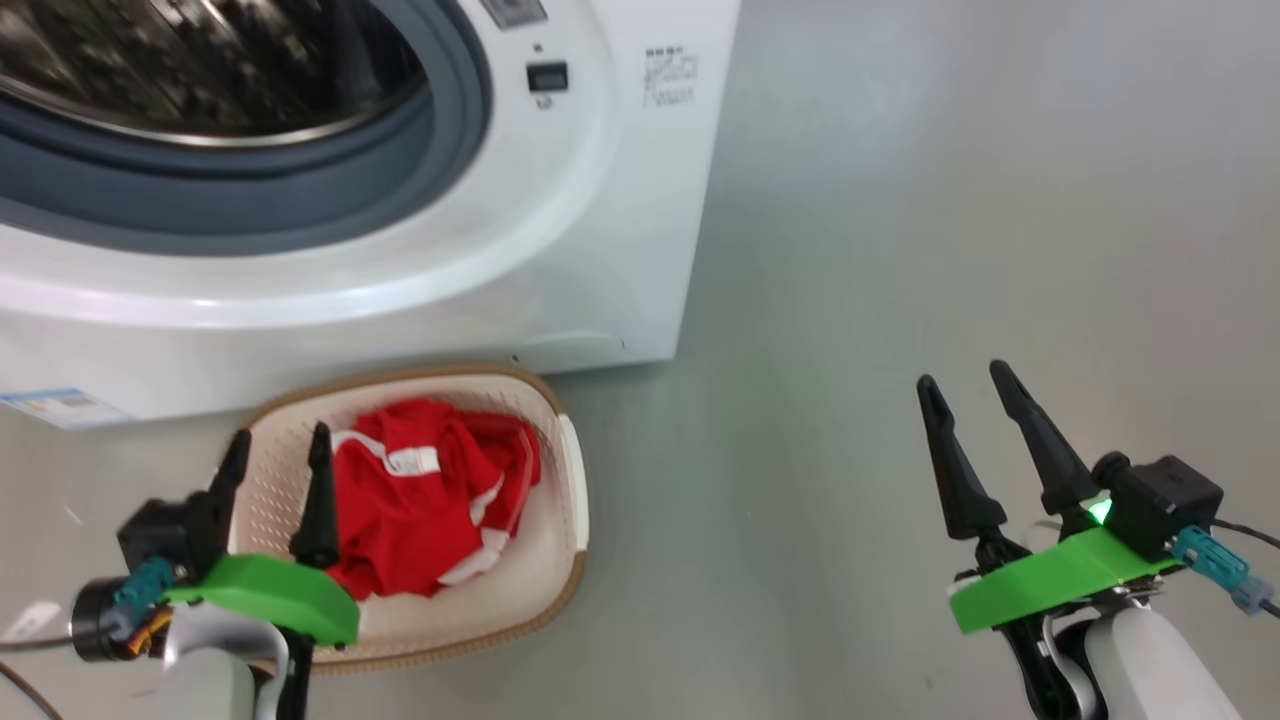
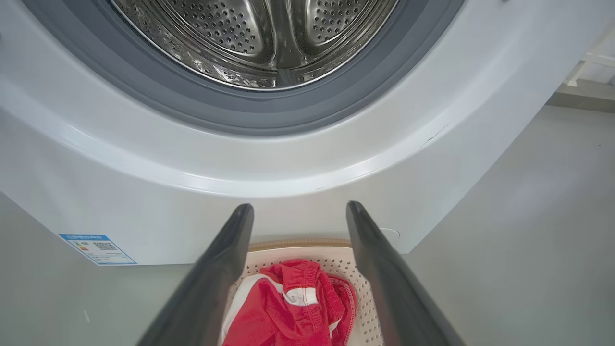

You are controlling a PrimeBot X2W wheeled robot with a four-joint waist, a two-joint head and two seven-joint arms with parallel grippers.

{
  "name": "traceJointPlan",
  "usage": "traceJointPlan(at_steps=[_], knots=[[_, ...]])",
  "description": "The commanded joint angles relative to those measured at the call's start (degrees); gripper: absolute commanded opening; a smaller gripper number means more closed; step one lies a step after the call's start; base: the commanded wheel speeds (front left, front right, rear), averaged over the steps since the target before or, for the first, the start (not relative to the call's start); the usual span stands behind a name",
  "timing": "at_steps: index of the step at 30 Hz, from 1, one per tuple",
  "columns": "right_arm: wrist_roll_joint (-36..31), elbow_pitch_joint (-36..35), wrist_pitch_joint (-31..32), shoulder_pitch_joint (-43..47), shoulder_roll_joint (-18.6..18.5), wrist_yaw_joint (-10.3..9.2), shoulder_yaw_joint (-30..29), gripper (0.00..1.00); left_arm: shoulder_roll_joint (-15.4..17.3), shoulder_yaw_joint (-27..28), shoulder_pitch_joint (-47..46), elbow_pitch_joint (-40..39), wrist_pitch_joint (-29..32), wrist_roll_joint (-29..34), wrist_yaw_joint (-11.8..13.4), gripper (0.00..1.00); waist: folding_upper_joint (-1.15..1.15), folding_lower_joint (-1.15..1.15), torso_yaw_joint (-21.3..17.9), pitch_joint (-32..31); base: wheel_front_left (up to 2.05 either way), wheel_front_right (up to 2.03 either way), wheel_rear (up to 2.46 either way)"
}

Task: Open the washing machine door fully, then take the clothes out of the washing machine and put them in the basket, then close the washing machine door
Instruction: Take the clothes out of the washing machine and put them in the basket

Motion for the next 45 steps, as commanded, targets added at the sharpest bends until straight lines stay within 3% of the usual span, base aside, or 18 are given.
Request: traceJointPlan(at_steps=[1, 13, 23, 45], knots=[[-0.23, -1.15, -0.37, 0.88, -0.48, 0.36, 0.65, 1.0, 1.22, 1.06, 1.77, -2.44, -0.35, -0.42, -0.3, 1.0, 0.0, 0.0, 1.37, -3.92, 0.0, 0.0, 0.0], [0.03, -1.39, -0.37, 6.14, -1.81, 0.36, -0.95, 1.0, 0.86, -0.6, 11.4, -15.99, -0.35, 2.34, -0.3, 1.0, 0.0, 0.0, 1.26, -9.95, 0.0, 0.0, 0.0], [-0.03, -1.71, -0.37, 8.92, -1.97, 0.36, -1.57, 1.0, 0.43, 1.43, 19.08, -24.22, -0.35, 3.24, -0.3, 1.0, 0.0, 0.0, 0.56, -12.38, 0.0, 0.0, 0.0], [-0.17, -2.46, -0.37, 11.31, -2.46, 0.36, -3.19, 1.0, 0.18, 3.19, 25.4, -31.25, -0.35, 1.66, 0.15, 1.0, 0.0, 0.0, 0.73, -13.55, 0.0, 0.0, 0.0]])
